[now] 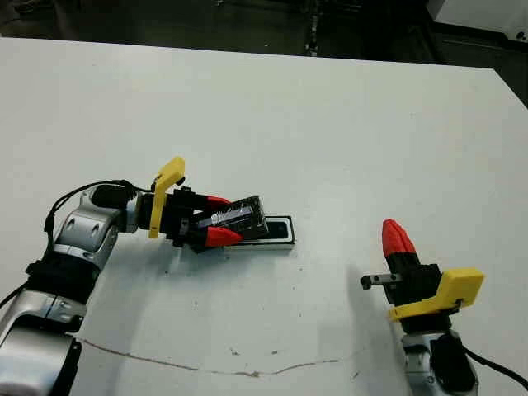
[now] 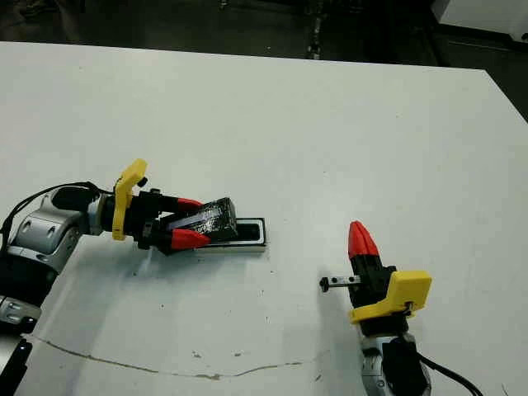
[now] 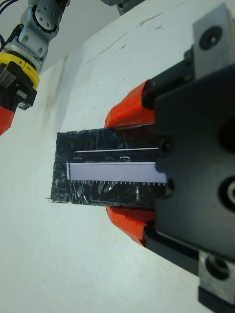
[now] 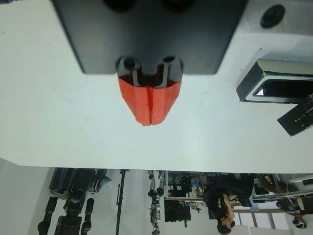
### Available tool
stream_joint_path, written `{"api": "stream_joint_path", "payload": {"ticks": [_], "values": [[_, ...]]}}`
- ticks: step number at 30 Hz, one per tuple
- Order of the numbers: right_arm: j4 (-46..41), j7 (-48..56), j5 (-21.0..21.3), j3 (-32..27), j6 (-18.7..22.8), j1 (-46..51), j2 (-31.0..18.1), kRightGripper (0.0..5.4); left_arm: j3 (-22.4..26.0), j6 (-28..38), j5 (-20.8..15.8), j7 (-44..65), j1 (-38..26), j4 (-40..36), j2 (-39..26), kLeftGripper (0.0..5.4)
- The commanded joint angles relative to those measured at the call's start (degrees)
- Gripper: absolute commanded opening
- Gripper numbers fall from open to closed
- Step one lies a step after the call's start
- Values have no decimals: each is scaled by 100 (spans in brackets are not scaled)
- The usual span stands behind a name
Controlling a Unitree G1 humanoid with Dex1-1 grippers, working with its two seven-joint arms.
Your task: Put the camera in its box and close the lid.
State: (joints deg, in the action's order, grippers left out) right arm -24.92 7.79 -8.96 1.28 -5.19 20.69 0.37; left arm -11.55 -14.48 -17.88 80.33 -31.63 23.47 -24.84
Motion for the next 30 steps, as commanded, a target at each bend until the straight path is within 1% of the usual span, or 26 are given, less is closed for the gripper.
{"api": "stream_joint_path", "payload": {"ticks": [1,4,10,13,20,23,26,30], "values": [[-2,1,-73,-36,47,34,-42,0,-275,39,183,66,256,147,112,313],[16,12,-71,-35,5,38,-56,0,-298,148,195,83,264,180,133,313],[-39,-19,-102,-33,100,59,-43,0,-370,-58,157,79,286,165,170,313],[-43,-16,-101,-33,108,63,-49,0,-374,95,180,9,374,120,216,313],[-48,-30,-24,-25,84,73,-56,0,-458,135,282,-525,645,-309,301,313],[-20,-19,-31,-28,44,69,-49,0,-502,-52,340,-965,774,-615,323,313],[-13,-3,-64,-31,39,66,-45,0,-566,-613,391,-1505,929,-1166,282,313],[-20,-11,-36,-16,43,76,-47,0,-788,-1073,499,-1828,963,-1736,118,313]]}}
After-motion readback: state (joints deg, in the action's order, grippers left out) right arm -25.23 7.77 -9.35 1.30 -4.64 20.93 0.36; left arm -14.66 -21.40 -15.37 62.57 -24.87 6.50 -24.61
